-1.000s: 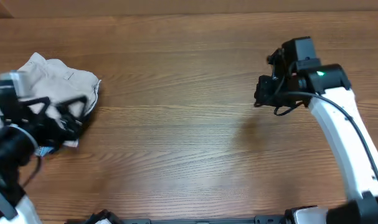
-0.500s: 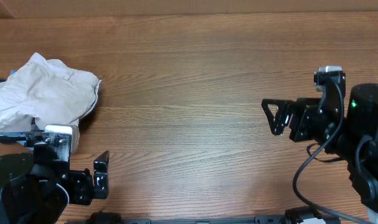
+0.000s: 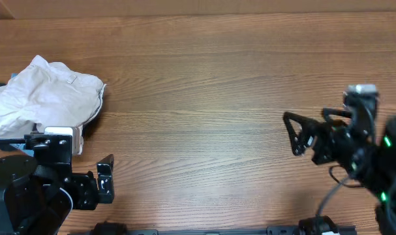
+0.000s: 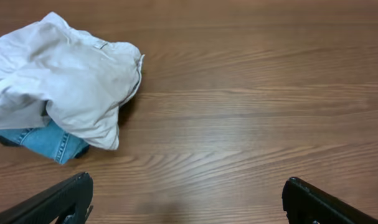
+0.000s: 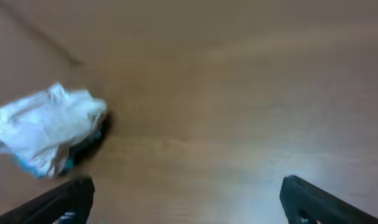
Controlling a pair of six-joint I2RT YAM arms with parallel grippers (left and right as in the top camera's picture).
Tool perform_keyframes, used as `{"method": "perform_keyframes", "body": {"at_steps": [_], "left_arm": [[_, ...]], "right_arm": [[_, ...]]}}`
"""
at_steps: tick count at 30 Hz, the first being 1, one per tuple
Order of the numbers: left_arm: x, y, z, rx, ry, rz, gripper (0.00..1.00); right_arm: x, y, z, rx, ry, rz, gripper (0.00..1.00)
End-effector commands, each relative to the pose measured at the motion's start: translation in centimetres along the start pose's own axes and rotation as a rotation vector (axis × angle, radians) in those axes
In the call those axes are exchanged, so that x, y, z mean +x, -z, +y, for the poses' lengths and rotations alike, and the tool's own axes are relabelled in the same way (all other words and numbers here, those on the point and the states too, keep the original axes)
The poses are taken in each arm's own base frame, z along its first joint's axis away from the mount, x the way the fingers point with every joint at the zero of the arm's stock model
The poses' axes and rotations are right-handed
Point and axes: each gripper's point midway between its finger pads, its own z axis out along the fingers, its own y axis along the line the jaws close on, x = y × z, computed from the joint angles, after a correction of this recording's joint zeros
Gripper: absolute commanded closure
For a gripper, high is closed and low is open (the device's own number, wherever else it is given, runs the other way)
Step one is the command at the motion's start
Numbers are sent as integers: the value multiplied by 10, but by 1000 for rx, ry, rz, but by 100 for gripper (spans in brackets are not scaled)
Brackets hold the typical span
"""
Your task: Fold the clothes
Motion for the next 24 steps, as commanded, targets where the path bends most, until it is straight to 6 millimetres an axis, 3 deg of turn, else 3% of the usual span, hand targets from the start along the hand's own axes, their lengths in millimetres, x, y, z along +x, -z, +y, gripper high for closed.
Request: {"method": "perform_keyframes", "body": {"at_steps": [1,4,8,12,16,24], "left_arm": [[-2,2,1,-5,5,-11,0],[-2,2,1,-5,5,-12,0],[-2,2,1,-5,5,-11,0],[-2,2,1,-5,5,-12,0],[-2,2,0,-4,5,-12,0],[-2,2,1,-5,5,-11,0]], "right_arm": [[6,0,-21,75,112,-155,0],[44,-23,-42,78,118,-220,0],[126,-60,-73,76,104,-182,0],[171,-86,-94,71,108,-199,0],[187,-104,-87,-28,131,-234,0],[185,-105,-87,-34,137,-251,0]]}}
